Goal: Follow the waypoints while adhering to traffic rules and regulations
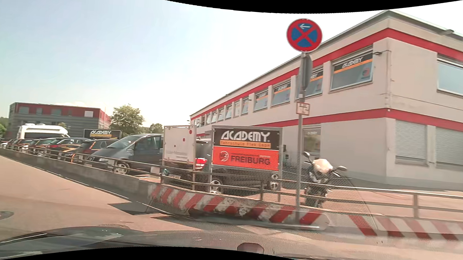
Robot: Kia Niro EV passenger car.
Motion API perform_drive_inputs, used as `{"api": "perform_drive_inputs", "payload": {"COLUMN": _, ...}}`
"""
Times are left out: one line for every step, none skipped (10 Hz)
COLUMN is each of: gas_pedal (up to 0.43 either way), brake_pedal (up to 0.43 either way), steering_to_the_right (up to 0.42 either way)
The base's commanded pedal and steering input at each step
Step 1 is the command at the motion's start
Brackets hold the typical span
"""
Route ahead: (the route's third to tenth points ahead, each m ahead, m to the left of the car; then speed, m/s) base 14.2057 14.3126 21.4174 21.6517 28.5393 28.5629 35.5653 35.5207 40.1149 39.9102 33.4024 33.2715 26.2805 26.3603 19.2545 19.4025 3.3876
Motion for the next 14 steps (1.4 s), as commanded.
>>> {"api": "perform_drive_inputs", "payload": {"gas_pedal": 0.130, "brake_pedal": 0.000, "steering_to_the_right": -0.620}}
{"api": "perform_drive_inputs", "payload": {"gas_pedal": 0.130, "brake_pedal": 0.000, "steering_to_the_right": -0.614}}
{"api": "perform_drive_inputs", "payload": {"gas_pedal": 0.130, "brake_pedal": 0.000, "steering_to_the_right": -0.607}}
{"api": "perform_drive_inputs", "payload": {"gas_pedal": 0.130, "brake_pedal": 0.000, "steering_to_the_right": -0.597}}
{"api": "perform_drive_inputs", "payload": {"gas_pedal": 0.130, "brake_pedal": 0.000, "steering_to_the_right": -0.577}}
{"api": "perform_drive_inputs", "payload": {"gas_pedal": 0.130, "brake_pedal": 0.000, "steering_to_the_right": -0.548}}
{"api": "perform_drive_inputs", "payload": {"gas_pedal": 0.130, "brake_pedal": 0.000, "steering_to_the_right": -0.522}}
{"api": "perform_drive_inputs", "payload": {"gas_pedal": 0.130, "brake_pedal": 0.000, "steering_to_the_right": -0.491}}
{"api": "perform_drive_inputs", "payload": {"gas_pedal": 0.130, "brake_pedal": 0.000, "steering_to_the_right": -0.468}}
{"api": "perform_drive_inputs", "payload": {"gas_pedal": 0.130, "brake_pedal": 0.000, "steering_to_the_right": -0.447}}
{"api": "perform_drive_inputs", "payload": {"gas_pedal": 0.130, "brake_pedal": 0.000, "steering_to_the_right": -0.418}}
{"api": "perform_drive_inputs", "payload": {"gas_pedal": 0.130, "brake_pedal": 0.000, "steering_to_the_right": -0.386}}
{"api": "perform_drive_inputs", "payload": {"gas_pedal": 0.130, "brake_pedal": 0.000, "steering_to_the_right": -0.358}}
{"api": "perform_drive_inputs", "payload": {"gas_pedal": 0.130, "brake_pedal": 0.000, "steering_to_the_right": -0.331}}
